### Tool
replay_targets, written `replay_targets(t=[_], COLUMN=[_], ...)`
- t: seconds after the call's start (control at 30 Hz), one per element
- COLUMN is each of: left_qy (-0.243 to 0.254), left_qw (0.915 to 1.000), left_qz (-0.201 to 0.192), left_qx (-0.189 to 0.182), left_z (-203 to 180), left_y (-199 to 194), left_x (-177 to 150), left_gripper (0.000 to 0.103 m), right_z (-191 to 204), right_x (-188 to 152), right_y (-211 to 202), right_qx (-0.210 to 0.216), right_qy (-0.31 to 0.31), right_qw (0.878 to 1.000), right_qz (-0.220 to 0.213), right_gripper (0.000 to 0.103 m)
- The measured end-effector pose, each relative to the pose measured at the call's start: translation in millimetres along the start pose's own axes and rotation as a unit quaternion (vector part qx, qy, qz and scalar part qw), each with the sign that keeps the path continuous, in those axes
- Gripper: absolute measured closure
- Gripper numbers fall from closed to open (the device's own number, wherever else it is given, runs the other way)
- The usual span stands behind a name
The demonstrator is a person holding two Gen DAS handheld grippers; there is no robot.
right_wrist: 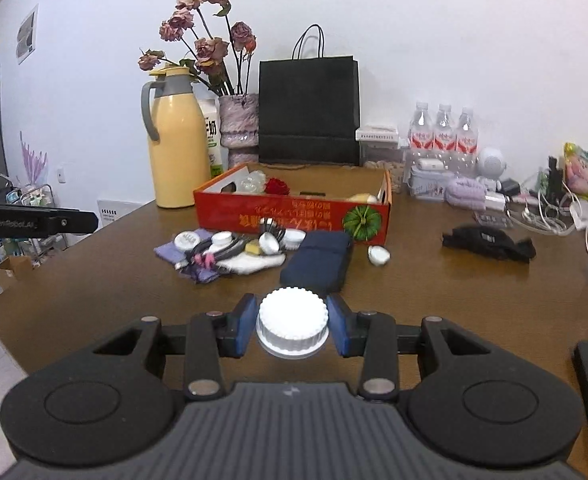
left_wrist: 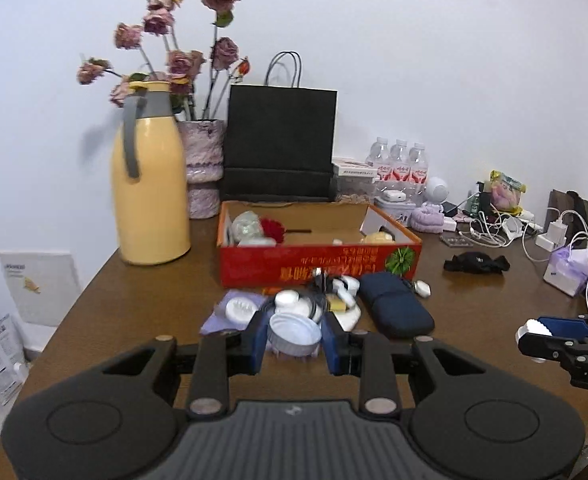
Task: Organize objects
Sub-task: 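Drop the white cap into the box with the right tool while the left drops the lid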
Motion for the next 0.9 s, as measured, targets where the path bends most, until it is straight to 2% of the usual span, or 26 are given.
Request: replay_targets(t=[0.13, 0.17, 0.23, 0.3, 0.4, 0.47, 0.5, 0.57, 0.6, 0.63, 0.7, 0.73, 0.77, 0.8, 0.83, 0.9], left_qy=[-0.029, -0.034, -0.01, -0.008, -0.045, -0.068, -0.059, -0.022, -0.023, -0.047, -0.052, -0.046, -0.043, -0.042, -0.043, -0.051], left_qw=[0.9966, 0.9959, 0.9974, 0.9977, 0.9935, 0.9907, 0.9907, 0.9886, 0.9873, 0.9858, 0.9848, 0.9851, 0.9858, 0.9869, 0.9876, 0.9886], left_qz=[0.012, 0.019, 0.018, 0.029, 0.08, 0.107, 0.115, 0.146, 0.157, 0.161, 0.166, 0.166, 0.163, 0.156, 0.151, 0.142], left_qx=[-0.077, -0.082, -0.068, -0.06, -0.068, -0.049, -0.041, -0.029, -0.014, 0.0, -0.004, -0.001, 0.0, -0.001, -0.003, -0.001], left_z=[26.7, 32.6, 39.5, 47.1, 63.9, 76.3, 78.6, 83.1, 88.2, 96.9, 103.9, 105.2, 106.2, 107.2, 109.3, 114.4], left_y=[58.8, 78.3, 120.2, 163.7, 248.6, 306.0, 329.1, 377.5, 395.9, 412.2, 431.0, 435.7, 436.6, 434.9, 430.3, 419.0], left_x=[52.9, 67.1, 95.7, 118.1, 148.3, 159.3, 161.4, 162.9, 162.3, 161.1, 158.9, 156.8, 155.6, 155.6, 155.7, 158.7], left_gripper=[0.075, 0.075, 0.076, 0.075, 0.075, 0.075, 0.075, 0.075, 0.075, 0.076, 0.068, 0.061, 0.057, 0.051, 0.045, 0.044], right_z=[-9.6, -12.1, -14.3, -15.7, -15.1, -13.1, -11.4, -2.0, 3.1, 5.9, 9.4, 12.8, 16.2, 18.5, 19.4, 15.9], right_x=[35.7, 48.3, 74.0, 104.4, 147.6, 169.7, 176.9, 180.9, 180.7, 179.6, 178.9, 178.4, 177.2, 176.4, 176.1, 178.5], right_y=[41.1, 57.0, 93.8, 141.8, 223.4, 285.4, 315.3, 366.3, 390.0, 410.0, 434.4, 441.4, 445.3, 447.0, 445.8, 438.5], right_qx=[0.022, 0.03, 0.039, 0.039, 0.047, 0.045, 0.032, -0.004, -0.013, -0.012, 0.013, 0.023, 0.024, 0.019, 0.017, 0.025], right_qy=[-0.014, -0.02, -0.038, -0.053, -0.042, -0.024, -0.02, -0.061, -0.074, -0.071, -0.057, -0.059, -0.064, -0.07, -0.077, -0.079], right_qw=[1.0, 0.999, 0.998, 0.998, 0.997, 0.997, 0.997, 0.994, 0.992, 0.991, 0.991, 0.991, 0.991, 0.99, 0.99, 0.991], right_qz=[-0.009, -0.01, -0.011, -0.003, 0.035, 0.064, 0.073, 0.089, 0.1, 0.113, 0.124, 0.12, 0.119, 0.124, 0.119, 0.105], right_gripper=[0.064, 0.064, 0.064, 0.064, 0.064, 0.064, 0.064, 0.064, 0.064, 0.064, 0.061, 0.043, 0.031, 0.025, 0.025, 0.025])
Point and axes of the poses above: each gripper's, at about its wrist camera, not at the fingertips, and y roughly the way its jaws point, z to its left, x to its top, the point moved 3 cm from there along y, roughly the way its jaws point, and after that the axes turned 11 degrees about -x, right-handed, at the moved point
